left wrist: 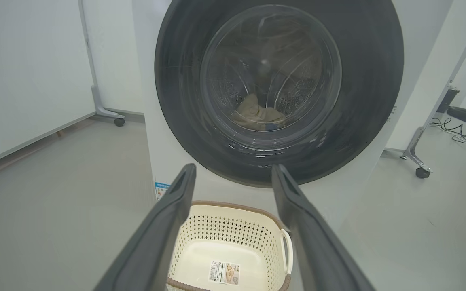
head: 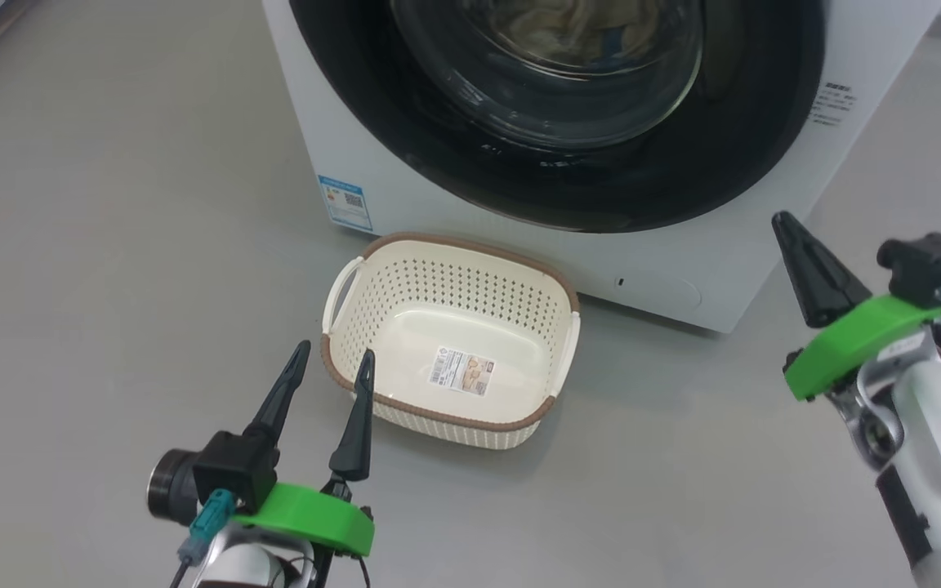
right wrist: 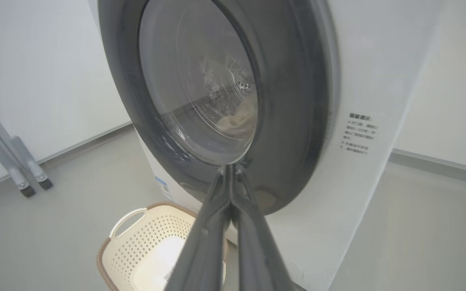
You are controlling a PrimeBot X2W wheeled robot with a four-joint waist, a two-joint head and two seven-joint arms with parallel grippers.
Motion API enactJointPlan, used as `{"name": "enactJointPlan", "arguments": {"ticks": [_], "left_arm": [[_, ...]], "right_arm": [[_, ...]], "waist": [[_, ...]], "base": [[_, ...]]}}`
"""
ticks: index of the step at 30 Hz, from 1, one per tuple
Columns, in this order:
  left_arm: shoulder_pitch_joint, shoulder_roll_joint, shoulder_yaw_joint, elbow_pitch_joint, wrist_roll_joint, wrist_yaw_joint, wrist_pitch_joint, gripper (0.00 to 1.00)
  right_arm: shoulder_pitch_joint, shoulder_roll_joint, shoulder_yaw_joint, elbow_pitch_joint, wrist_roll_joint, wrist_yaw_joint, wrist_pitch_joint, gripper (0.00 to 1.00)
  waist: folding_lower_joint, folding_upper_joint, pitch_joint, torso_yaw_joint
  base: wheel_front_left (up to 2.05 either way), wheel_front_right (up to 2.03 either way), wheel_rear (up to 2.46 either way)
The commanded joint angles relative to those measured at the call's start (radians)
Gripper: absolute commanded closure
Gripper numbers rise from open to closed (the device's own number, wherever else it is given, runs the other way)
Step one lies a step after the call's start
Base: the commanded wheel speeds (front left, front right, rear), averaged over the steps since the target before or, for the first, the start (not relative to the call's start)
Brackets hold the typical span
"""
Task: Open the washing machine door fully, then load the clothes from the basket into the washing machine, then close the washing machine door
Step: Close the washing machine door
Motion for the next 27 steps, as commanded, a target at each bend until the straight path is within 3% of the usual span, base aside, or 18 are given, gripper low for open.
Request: {"name": "enactJointPlan", "arguments": {"ticks": [1, 2, 3, 4, 5, 6, 7, 20, 27], "left_arm": [[-0.01, 0.014, 0.044, -0.022, 0.009, -0.008, -0.01, 0.0], [-0.007, 0.016, 0.048, -0.018, 0.009, -0.009, -0.01, 0.0], [-0.003, 0.018, 0.052, -0.015, 0.009, -0.01, -0.01, 0.0], [0.0, 0.021, 0.055, -0.01, 0.01, -0.011, -0.01, 0.0], [0.003, 0.023, 0.059, -0.005, 0.009, -0.013, -0.01, 0.0], [0.005, 0.024, 0.062, -0.002, 0.008, -0.014, -0.01, 0.0], [0.008, 0.027, 0.066, 0.001, 0.008, -0.015, -0.01, 0.0], [0.028, 0.036, 0.09, 0.02, 0.004, -0.023, -0.01, 0.0], [0.034, 0.036, 0.098, 0.015, 0.008, -0.025, -0.01, 0.0]], "right_arm": [[0.032, 0.006, -0.009, -0.053, -0.018, 0.003, -0.01, 1.0], [0.065, 0.013, -0.031, -0.079, -0.027, 0.003, -0.01, 1.0], [0.099, 0.02, -0.05, -0.104, -0.038, 0.003, -0.01, 0.91], [0.13, 0.026, -0.067, -0.127, -0.048, 0.003, -0.01, 0.67], [0.16, 0.033, -0.085, -0.15, -0.059, 0.003, -0.01, 0.34], [0.187, 0.041, -0.102, -0.172, -0.068, 0.003, -0.01, 0.09], [0.213, 0.049, -0.115, -0.192, -0.074, 0.003, -0.01, 0.0], [0.492, 0.154, -0.28, -0.5, -0.194, 0.003, 0.05, 0.0], [0.594, 0.18, -0.319, -0.623, -0.216, 0.003, 0.107, 0.0]], "waist": [[0.0, 0.0, -0.034, -0.039], [0.0, 0.0, -0.041, -0.05], [0.0, 0.0, -0.047, -0.061], [0.0, 0.0, -0.053, -0.072], [0.0, 0.0, -0.059, -0.082], [0.0, 0.0, -0.063, -0.092], [0.0, 0.0, -0.068, -0.102], [0.0, 0.0, -0.088, -0.169], [0.0, 0.0, -0.091, -0.176]], "base": [[0.0, 0.0, 0.0], [0.0, 0.0, 0.0], [0.0, 0.0, 0.0], [0.0, 0.0, 0.0], [0.0, 0.0, 0.0], [0.0, 0.0, 0.0], [0.0, 0.0, 0.0], [0.0, 0.0, 0.0], [0.0, 0.0, 0.0]]}}
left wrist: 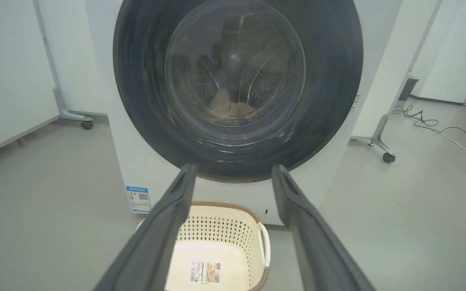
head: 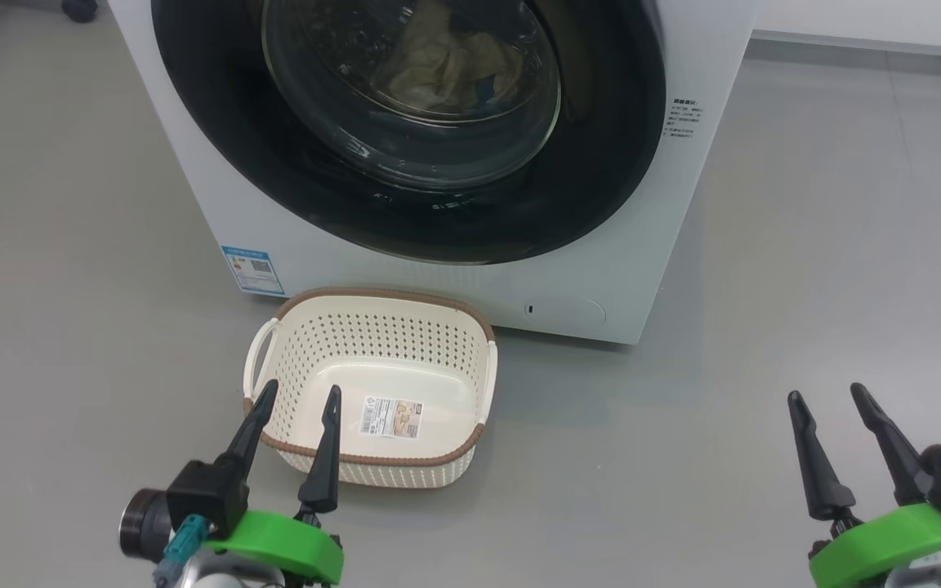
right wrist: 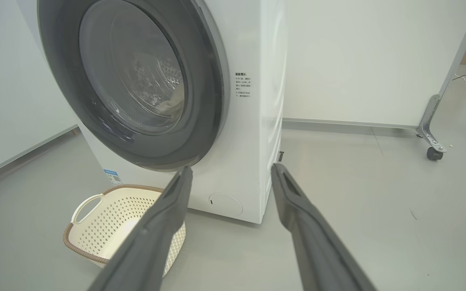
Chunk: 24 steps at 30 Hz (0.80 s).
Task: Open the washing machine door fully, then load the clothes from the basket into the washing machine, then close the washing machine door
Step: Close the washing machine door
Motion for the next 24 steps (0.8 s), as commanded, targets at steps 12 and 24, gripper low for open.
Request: {"name": "enactJointPlan", "arguments": {"ticks": [12, 24], "left_arm": [[-0.026, 0.017, 0.041, -0.041, 0.018, -0.007, -0.01, 0.0], [-0.032, 0.012, 0.042, -0.04, 0.023, -0.011, -0.01, 0.0]], "right_arm": [[0.012, -0.008, -0.01, -0.109, 0.018, 0.003, 0.026, 0.0], [0.008, -0.008, -0.001, -0.105, 0.024, 0.003, 0.027, 0.0]], "waist": [[0.0, -0.0001, 0.015, -0.007], [0.0, -0.0001, 0.024, -0.005]], "base": [[0.0, 0.0, 0.0], [0.0, 0.0, 0.0]]}}
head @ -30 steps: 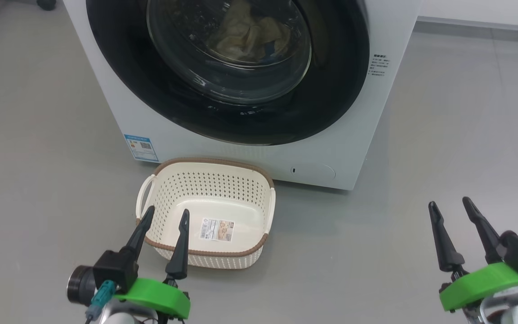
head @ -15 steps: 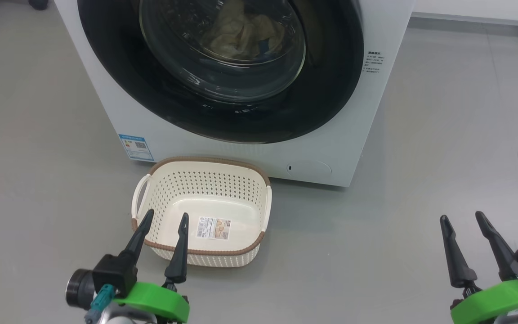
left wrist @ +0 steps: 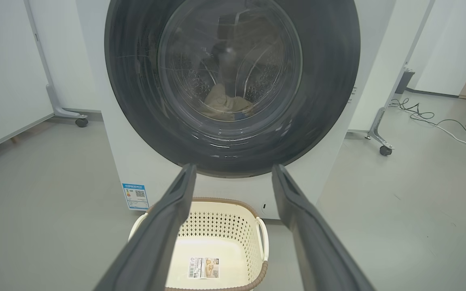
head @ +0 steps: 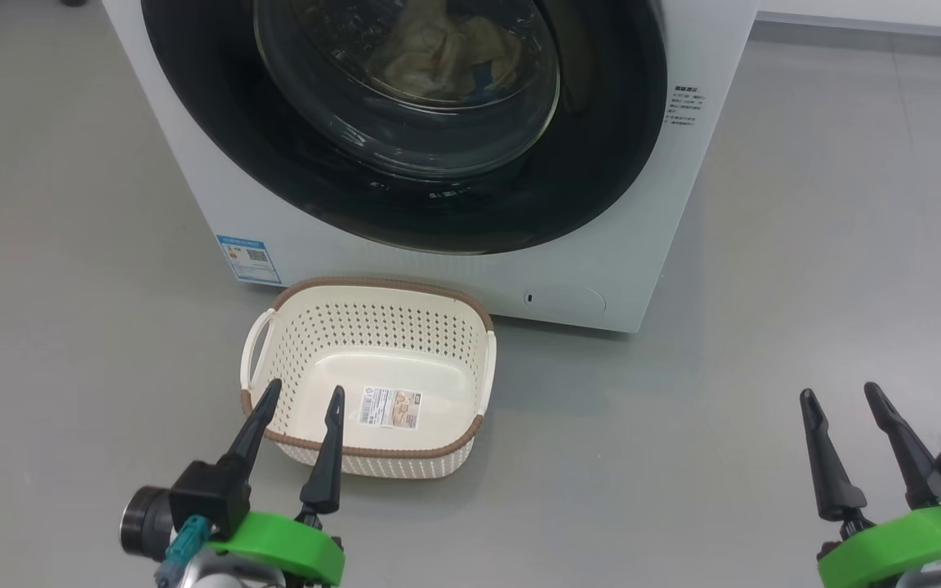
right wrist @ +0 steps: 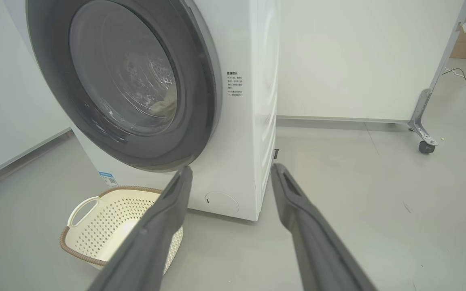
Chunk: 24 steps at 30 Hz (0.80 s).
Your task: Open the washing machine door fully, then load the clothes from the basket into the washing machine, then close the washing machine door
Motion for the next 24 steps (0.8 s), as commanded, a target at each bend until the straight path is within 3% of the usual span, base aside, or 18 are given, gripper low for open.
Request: {"name": "enactJointPlan", "arguments": {"ticks": [1, 21, 22, 24], "left_arm": [[-0.04, 0.011, 0.039, -0.032, 0.007, -0.003, -0.01, 0.0], [-0.049, 0.002, 0.034, -0.022, 0.014, -0.01, -0.01, 0.0], [-0.002, -0.003, -0.002, 0.01, 0.008, -0.009, 0.0, 1.0], [0.01, -0.004, -0.006, 0.037, 0.006, -0.009, 0.002, 1.0]], "right_arm": [[-0.028, -0.012, 0.022, -0.034, 0.004, 0.003, 0.003, 0.0], [-0.035, -0.012, 0.026, -0.026, 0.011, 0.003, 0.005, 0.0], [-0.002, 0.001, 0.007, 0.008, 0.009, 0.0, 0.001, 1.0], [0.002, 0.006, 0.013, 0.039, 0.01, 0.0, 0.001, 1.0]], "waist": [[0.0, -0.0001, 0.001, 0.0], [0.0, -0.0001, 0.002, -0.004], [0.0, -0.0001, 0.002, -0.005], [0.0, -0.0001, 0.002, -0.005]], "base": [[0.0, 0.0, 0.0], [0.0, 0.0, 0.0], [0.0, 0.0, 0.0], [0.0, 0.0, 0.0]]}}
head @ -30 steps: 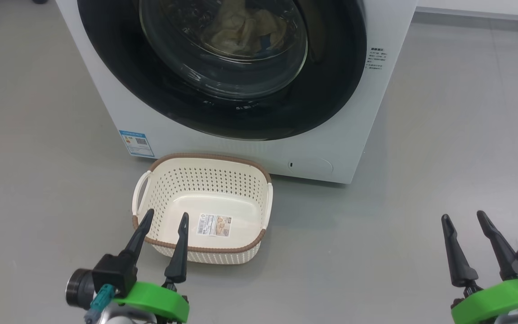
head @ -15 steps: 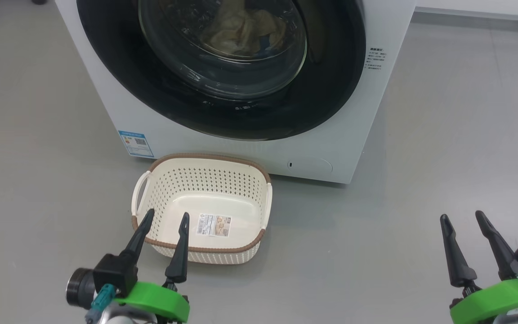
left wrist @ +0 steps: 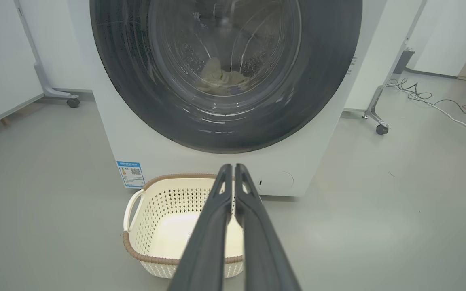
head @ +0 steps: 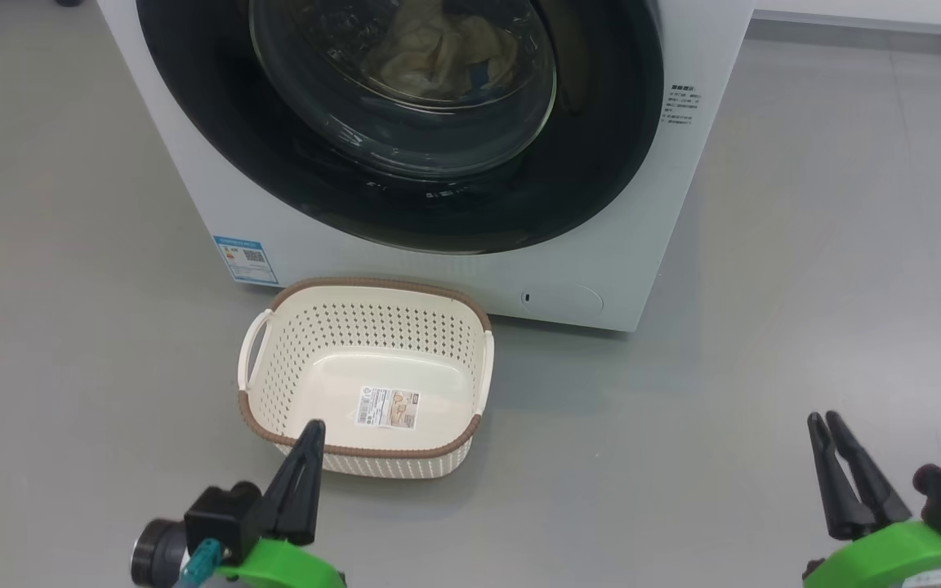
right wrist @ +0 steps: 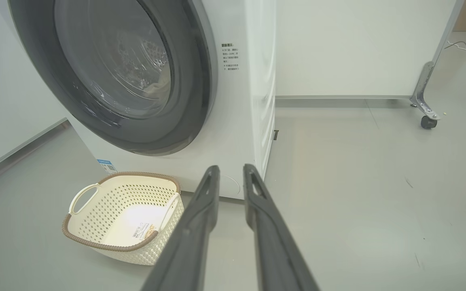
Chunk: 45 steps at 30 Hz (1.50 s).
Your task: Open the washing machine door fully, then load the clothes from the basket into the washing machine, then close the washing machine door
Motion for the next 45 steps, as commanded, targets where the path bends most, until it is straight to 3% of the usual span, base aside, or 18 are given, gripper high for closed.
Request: {"name": "enactJointPlan", "arguments": {"ticks": [1, 6, 45], "left_arm": [[0.001, 0.0, 0.0, 0.0, -0.002, 0.0, 0.0, 1.0], [0.072, -0.003, -0.003, 0.082, -0.004, 0.0, 0.005, 1.0], [0.053, 0.003, 0.102, 0.035, -0.448, -0.013, 0.105, 1.0]], "right_arm": [[0.0, 0.0, 0.0, 0.001, 0.002, 0.0, 0.0, 1.0], [0.022, 0.012, 0.011, 0.094, 0.004, 0.0, 0.0, 1.0], [-0.067, -0.009, 0.026, 0.136, 0.456, 0.001, 0.058, 1.0]], "waist": [[0.0, 0.0, 0.0, 0.0], [0.0, 0.0, 0.0, -0.001], [0.0, 0.0, -0.019, -0.037]], "base": [[0.0, 0.0, 0.0], [0.0, 0.0, 0.0], [0.0, 0.0, 0.0]]}}
